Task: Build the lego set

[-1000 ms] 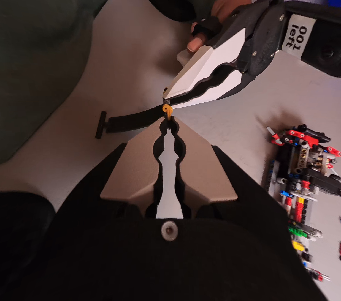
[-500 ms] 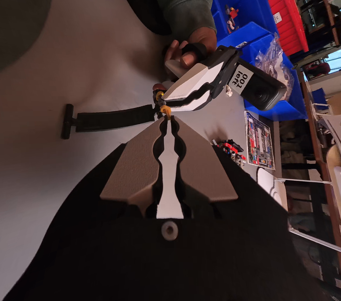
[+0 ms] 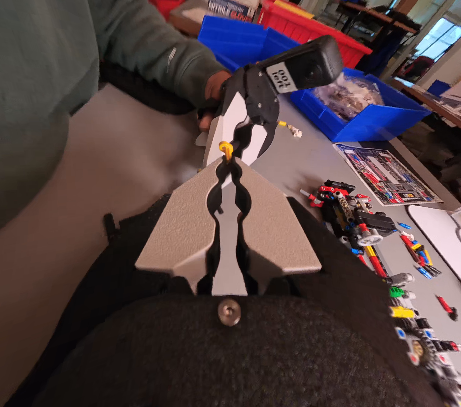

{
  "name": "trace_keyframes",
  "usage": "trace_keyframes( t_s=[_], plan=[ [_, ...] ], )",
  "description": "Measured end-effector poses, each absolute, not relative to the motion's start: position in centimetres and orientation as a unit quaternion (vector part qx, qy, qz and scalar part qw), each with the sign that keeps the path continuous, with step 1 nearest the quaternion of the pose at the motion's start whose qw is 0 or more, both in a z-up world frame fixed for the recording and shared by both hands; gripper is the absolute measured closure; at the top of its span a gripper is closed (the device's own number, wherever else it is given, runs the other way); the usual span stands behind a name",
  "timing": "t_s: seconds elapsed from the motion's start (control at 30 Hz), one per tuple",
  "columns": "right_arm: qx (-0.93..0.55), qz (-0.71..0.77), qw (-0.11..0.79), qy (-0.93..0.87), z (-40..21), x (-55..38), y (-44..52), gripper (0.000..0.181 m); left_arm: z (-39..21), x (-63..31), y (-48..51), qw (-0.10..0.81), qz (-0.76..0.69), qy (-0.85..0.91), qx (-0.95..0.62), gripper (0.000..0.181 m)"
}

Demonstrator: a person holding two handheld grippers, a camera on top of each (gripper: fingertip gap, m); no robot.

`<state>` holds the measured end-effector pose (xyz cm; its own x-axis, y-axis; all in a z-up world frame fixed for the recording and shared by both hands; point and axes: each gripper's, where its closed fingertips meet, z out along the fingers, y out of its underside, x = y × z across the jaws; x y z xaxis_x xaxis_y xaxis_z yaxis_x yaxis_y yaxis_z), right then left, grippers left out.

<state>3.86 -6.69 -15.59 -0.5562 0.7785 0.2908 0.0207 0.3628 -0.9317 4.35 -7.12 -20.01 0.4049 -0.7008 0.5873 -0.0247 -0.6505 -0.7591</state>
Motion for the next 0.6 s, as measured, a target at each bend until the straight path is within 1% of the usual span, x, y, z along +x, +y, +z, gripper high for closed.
trace_keyframes(
  t_s=[0.13,0.23,0.47,0.6],
  plan=[
    [-0.300,0.619,0.357,-0.632,-12.4,4.0,-6.2,0.181,-17.3,3.7,-6.5,0.410,-0.484,0.237,-0.735,0.172],
    [-0.299,0.671,0.336,-0.589,-10.9,4.4,-6.0,0.181,-15.9,3.4,-6.3,0.446,-0.480,0.232,-0.719,0.172],
    [-0.295,0.704,0.312,-0.565,-10.1,4.2,-6.7,0.181,-12.3,3.7,-6.8,0.514,-0.477,0.234,-0.674,0.171],
    [-0.293,0.685,0.323,-0.583,-10.6,3.8,-7.2,0.181,-11.4,4.4,-7.5,0.503,-0.501,0.225,-0.667,0.171]
  ],
)
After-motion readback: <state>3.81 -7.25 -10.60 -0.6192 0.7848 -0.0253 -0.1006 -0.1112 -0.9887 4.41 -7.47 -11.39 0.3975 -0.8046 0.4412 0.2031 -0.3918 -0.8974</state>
